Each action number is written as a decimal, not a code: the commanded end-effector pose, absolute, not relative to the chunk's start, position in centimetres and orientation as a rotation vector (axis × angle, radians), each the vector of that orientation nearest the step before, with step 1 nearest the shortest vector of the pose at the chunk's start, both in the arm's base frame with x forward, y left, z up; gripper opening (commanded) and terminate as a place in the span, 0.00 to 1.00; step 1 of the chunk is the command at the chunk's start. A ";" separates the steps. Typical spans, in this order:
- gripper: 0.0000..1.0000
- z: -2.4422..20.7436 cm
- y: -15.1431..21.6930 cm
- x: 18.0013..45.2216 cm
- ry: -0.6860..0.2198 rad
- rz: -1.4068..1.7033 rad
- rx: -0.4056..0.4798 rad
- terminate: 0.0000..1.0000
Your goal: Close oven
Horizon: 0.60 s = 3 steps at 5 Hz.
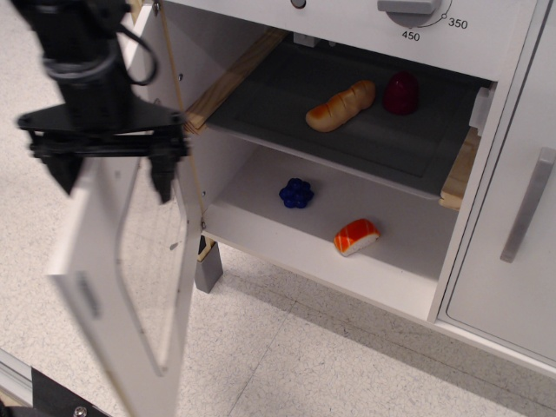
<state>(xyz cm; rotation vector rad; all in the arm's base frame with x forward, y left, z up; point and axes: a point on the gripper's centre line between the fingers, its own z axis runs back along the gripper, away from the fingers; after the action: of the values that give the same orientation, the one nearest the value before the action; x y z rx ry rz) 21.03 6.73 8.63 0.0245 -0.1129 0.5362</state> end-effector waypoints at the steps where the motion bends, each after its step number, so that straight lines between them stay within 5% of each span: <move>1: 1.00 9.7 2.7 25.1 -0.181 0.691 -0.007 0.00; 2: 1.00 9.8 0.3 27.0 -0.259 0.790 0.027 0.00; 3: 1.00 9.7 -1.8 28.9 -0.216 0.847 0.021 0.00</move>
<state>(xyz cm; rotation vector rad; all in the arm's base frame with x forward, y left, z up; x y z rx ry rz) 27.96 -1.54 8.32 0.0528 -0.1738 0.8696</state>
